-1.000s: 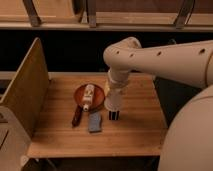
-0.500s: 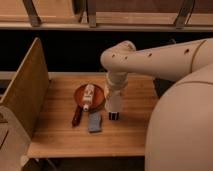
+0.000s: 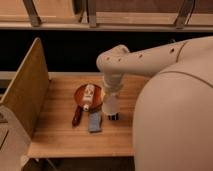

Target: Place the ceramic cup over the eraser

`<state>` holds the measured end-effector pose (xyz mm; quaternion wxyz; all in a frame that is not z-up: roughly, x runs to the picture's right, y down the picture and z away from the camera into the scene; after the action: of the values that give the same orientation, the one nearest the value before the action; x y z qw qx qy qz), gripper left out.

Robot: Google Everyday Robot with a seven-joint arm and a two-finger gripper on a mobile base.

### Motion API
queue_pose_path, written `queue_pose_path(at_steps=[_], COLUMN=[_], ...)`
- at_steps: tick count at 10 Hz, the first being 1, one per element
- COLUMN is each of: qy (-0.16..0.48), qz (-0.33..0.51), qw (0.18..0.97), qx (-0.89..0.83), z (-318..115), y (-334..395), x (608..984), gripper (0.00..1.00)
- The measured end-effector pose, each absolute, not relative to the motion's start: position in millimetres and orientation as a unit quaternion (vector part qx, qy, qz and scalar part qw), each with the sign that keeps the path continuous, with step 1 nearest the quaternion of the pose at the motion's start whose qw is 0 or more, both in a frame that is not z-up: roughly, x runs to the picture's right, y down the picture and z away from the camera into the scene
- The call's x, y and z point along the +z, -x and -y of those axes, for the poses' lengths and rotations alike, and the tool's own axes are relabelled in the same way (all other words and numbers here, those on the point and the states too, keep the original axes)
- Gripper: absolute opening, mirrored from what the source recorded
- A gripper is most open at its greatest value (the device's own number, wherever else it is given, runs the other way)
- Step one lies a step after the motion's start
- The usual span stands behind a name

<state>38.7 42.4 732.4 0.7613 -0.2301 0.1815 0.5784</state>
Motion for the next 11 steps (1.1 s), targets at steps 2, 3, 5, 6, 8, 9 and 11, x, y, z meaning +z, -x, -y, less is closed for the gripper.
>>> queue_pose_path(at_steps=[2, 3, 5, 6, 8, 9, 11], qy=[0.230, 0.230, 0.233, 0.243, 0.255, 0.258, 0.255], qz=[-0.181, -0.181, -0.184, -0.193, -0.205, -0.211, -0.229], qw=[0.762, 0.762, 0.760, 0.753, 0.742, 0.739, 0.735], qx=[0.578, 0.578, 0.578, 0.581, 0.585, 0.586, 0.585], z=[-42.1, -42.2, -45.0, -55.8, -68.8, -73.2, -81.6], y=[-38.8, -37.9, -38.3, -38.8, -41.6, -44.5, -54.2], x=[732.5, 732.4, 736.4, 744.5, 755.4, 759.1, 770.2], gripper=[0.00, 0.00, 0.00, 0.00, 0.00, 0.00, 0.00])
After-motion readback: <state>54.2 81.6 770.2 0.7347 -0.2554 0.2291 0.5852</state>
